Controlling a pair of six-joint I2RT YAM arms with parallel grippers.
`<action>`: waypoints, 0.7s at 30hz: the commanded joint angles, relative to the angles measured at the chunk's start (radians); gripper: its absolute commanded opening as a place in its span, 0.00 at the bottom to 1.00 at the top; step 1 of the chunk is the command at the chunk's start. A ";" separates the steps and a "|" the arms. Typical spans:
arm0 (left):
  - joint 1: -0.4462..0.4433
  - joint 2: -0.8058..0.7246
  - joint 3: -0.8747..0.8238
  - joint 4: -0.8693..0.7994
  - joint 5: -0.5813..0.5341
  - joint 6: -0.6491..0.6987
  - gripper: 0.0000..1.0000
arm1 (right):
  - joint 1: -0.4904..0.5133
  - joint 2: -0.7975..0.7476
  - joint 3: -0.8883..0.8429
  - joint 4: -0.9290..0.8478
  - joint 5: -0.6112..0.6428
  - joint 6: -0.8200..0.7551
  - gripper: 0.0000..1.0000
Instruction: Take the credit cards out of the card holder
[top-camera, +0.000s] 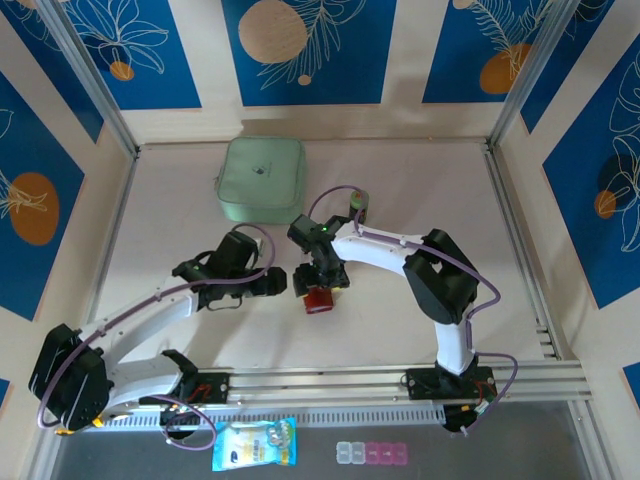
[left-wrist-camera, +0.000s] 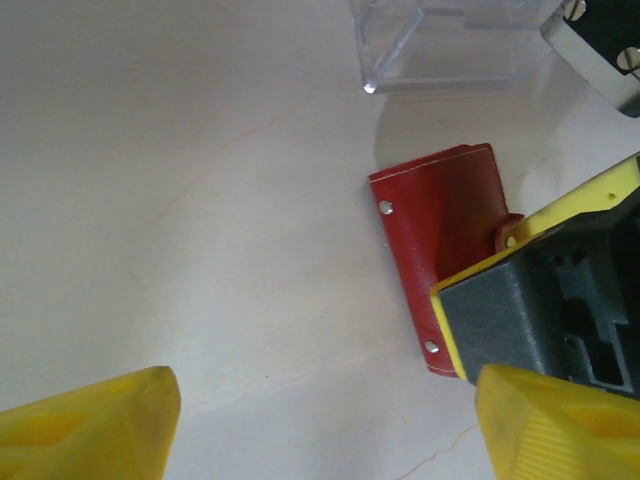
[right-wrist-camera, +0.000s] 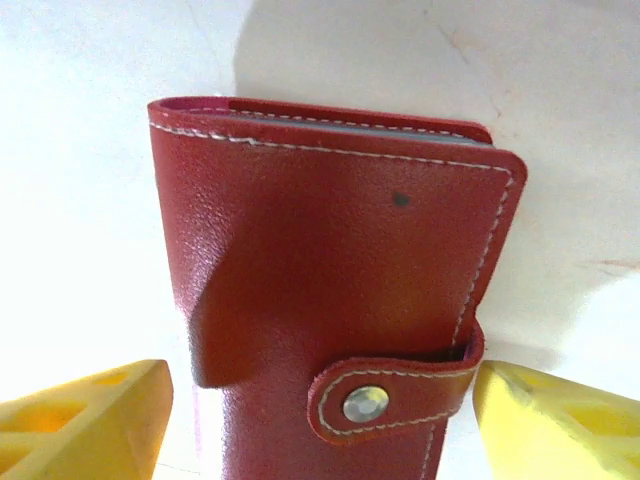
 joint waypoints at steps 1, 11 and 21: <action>0.009 0.028 -0.022 0.084 0.082 -0.038 0.72 | 0.004 -0.084 -0.022 -0.006 -0.003 0.023 0.81; -0.008 0.125 -0.080 0.341 0.202 -0.195 0.49 | -0.020 -0.235 -0.158 0.064 -0.018 0.070 0.67; -0.062 0.272 -0.126 0.560 0.240 -0.327 0.18 | -0.035 -0.233 -0.200 0.088 -0.046 0.069 0.53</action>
